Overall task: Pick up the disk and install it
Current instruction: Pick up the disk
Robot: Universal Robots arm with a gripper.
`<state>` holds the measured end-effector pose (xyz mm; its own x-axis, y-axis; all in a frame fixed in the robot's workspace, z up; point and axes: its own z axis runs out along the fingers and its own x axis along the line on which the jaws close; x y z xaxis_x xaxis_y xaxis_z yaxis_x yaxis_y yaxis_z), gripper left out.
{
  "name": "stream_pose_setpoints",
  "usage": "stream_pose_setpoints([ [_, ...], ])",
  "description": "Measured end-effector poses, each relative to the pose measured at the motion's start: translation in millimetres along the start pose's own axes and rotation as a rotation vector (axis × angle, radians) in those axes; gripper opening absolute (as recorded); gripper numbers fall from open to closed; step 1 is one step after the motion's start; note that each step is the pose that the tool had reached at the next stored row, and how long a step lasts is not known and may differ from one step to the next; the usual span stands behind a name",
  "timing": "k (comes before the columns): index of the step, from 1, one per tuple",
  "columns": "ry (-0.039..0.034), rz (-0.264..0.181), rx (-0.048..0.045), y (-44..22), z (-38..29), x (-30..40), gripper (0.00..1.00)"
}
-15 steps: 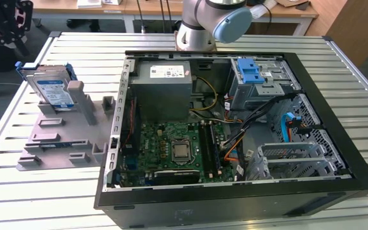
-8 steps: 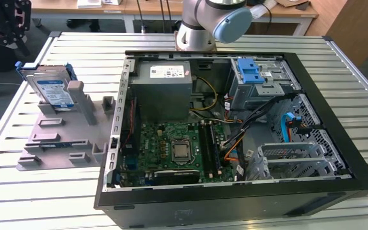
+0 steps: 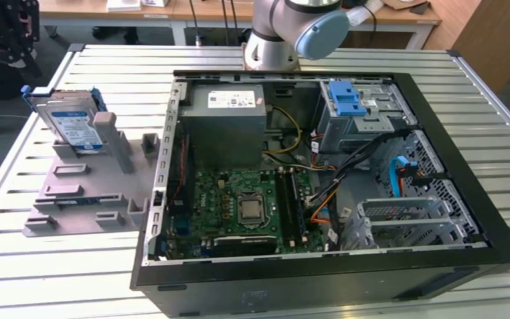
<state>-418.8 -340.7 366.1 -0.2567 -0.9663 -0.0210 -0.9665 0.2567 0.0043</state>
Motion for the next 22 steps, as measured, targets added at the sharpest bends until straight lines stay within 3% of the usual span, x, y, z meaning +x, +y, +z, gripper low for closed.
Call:
stream_pose_setpoints([
  [3,0.0000,-0.010,-0.0002,0.1,0.0,0.0,0.11],
  [5,0.0000,-0.010,-0.0003,0.1,0.0,0.0,0.23],
  [6,0.0000,-0.010,-0.0002,0.1,0.0,0.0,0.23],
  [8,0.0000,-0.010,-0.0002,0.0,0.0,0.0,0.35],
  [10,0.0001,-0.014,-0.0004,0.0,0.3,0.0,0.41],
  [15,0.0002,-0.096,-0.0020,0.1,3.6,0.1,0.59],
  [18,0.0005,-0.136,-0.0034,1.2,6.0,0.6,0.59],
  [22,0.0076,-0.137,-0.0015,5.7,11.6,1.7,0.59],
])
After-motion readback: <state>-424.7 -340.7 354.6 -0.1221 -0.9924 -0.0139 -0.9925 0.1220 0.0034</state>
